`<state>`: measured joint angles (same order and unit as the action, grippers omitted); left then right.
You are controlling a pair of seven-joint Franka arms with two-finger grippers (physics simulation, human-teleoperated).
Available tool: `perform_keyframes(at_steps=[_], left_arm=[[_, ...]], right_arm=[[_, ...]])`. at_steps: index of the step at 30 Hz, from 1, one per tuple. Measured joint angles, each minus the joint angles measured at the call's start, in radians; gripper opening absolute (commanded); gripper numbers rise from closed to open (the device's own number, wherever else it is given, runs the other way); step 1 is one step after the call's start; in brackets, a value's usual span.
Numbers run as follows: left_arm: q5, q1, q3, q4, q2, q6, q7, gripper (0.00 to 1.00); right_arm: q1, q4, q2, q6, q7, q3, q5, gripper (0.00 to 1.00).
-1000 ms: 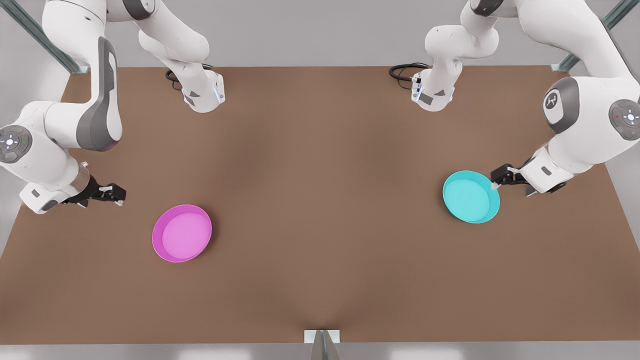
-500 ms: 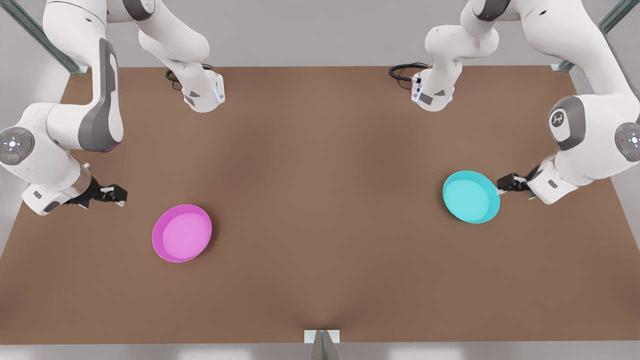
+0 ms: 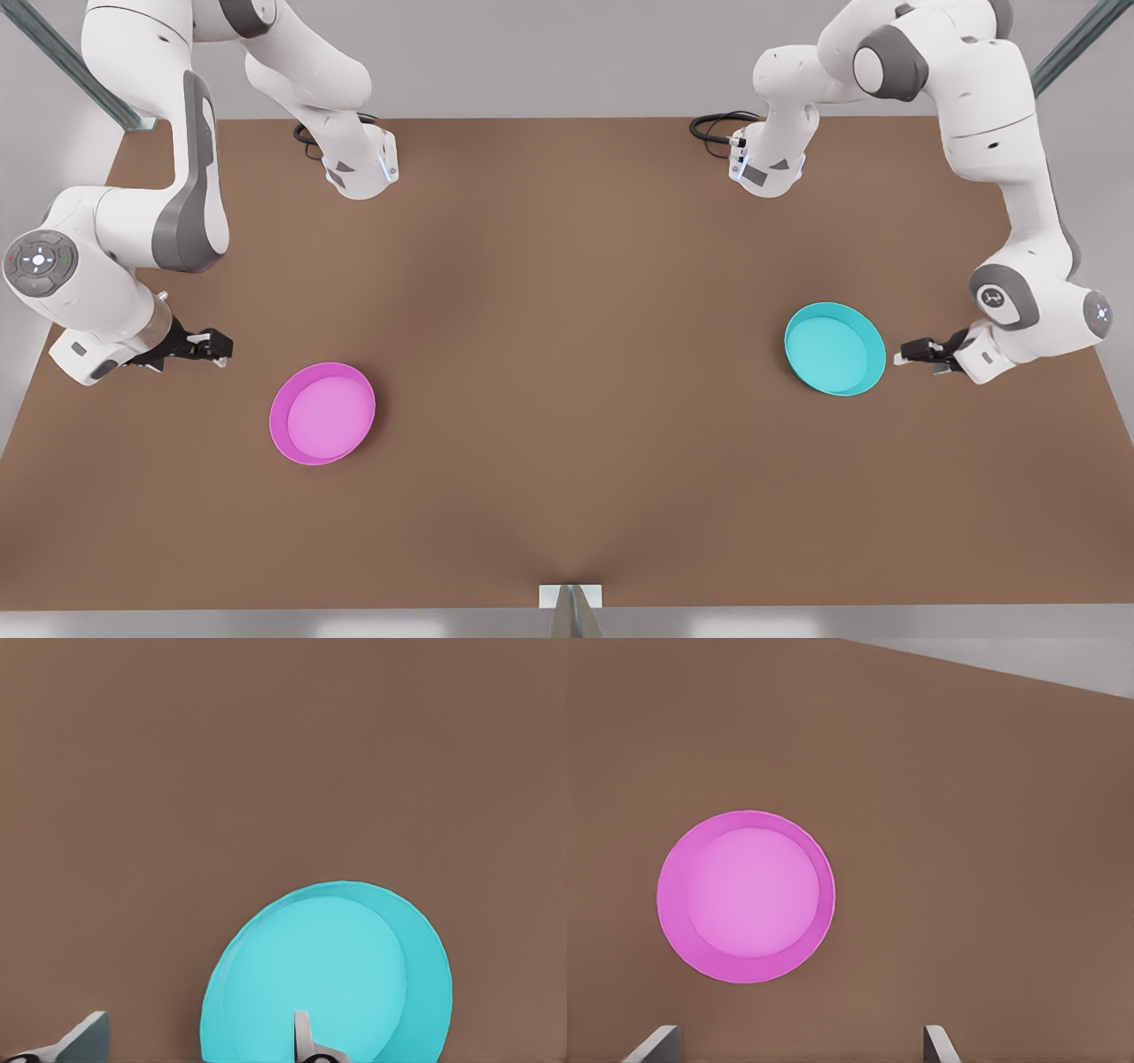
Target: Flip the blue plate over with the left arm, and stack the pink plate on top of the blue plate with the right arm
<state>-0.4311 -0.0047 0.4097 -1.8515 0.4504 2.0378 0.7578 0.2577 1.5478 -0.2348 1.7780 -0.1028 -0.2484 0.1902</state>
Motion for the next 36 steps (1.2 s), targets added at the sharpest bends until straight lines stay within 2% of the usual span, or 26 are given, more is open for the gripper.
perform_keyframes(at_steps=[3,5,6,12,17,23,24,25,26,31,33,36], left_arm=[[-0.073,0.030,0.000,0.001,0.045,-0.016,0.006,1.00],[-0.133,0.091,0.000,0.123,0.132,-0.159,0.024,1.00],[-0.165,0.105,0.000,0.130,0.153,-0.176,0.025,1.00],[-0.287,0.114,0.000,0.117,0.212,-0.178,0.071,1.00],[-0.313,0.112,-0.012,0.055,0.218,-0.162,0.097,1.00],[-0.313,0.104,-0.012,0.051,0.219,-0.171,0.097,0.98],[-0.309,0.104,-0.012,0.051,0.216,-0.175,0.097,0.94],[-0.302,0.104,-0.012,0.051,0.216,-0.173,0.098,0.84],[-0.295,0.104,-0.012,0.051,0.217,-0.164,0.098,0.71],[-0.259,0.103,-0.012,0.059,0.222,-0.107,0.097,0.43],[-0.234,0.103,-0.012,0.059,0.224,-0.076,0.097,0.42],[-0.206,0.101,-0.019,0.053,0.220,-0.096,0.100,0.35]], right_arm=[[0.000,-0.002,0.002,-0.002,0.000,0.000,0.000,1.00],[0.000,0.000,0.000,0.000,0.000,0.000,0.000,1.00],[0.001,-0.001,-0.001,0.002,0.000,-0.001,0.000,1.00],[0.000,0.000,-0.005,0.003,0.000,0.000,0.000,1.00],[0.000,0.000,-0.006,0.003,0.000,0.000,0.000,1.00],[-0.001,-0.002,-0.003,-0.005,0.000,-0.001,0.000,1.00],[-0.001,-0.002,-0.004,-0.003,0.000,-0.001,0.000,1.00],[0.000,-0.002,-0.005,-0.003,0.000,-0.001,0.000,1.00],[0.000,0.000,-0.006,-0.002,0.000,-0.001,0.000,1.00],[0.000,0.000,-0.008,-0.002,0.000,-0.001,0.000,1.00],[0.000,0.000,-0.008,-0.002,0.000,-0.001,0.001,1.00],[-0.001,-0.001,-0.008,-0.002,0.000,-0.001,0.000,1.00]])
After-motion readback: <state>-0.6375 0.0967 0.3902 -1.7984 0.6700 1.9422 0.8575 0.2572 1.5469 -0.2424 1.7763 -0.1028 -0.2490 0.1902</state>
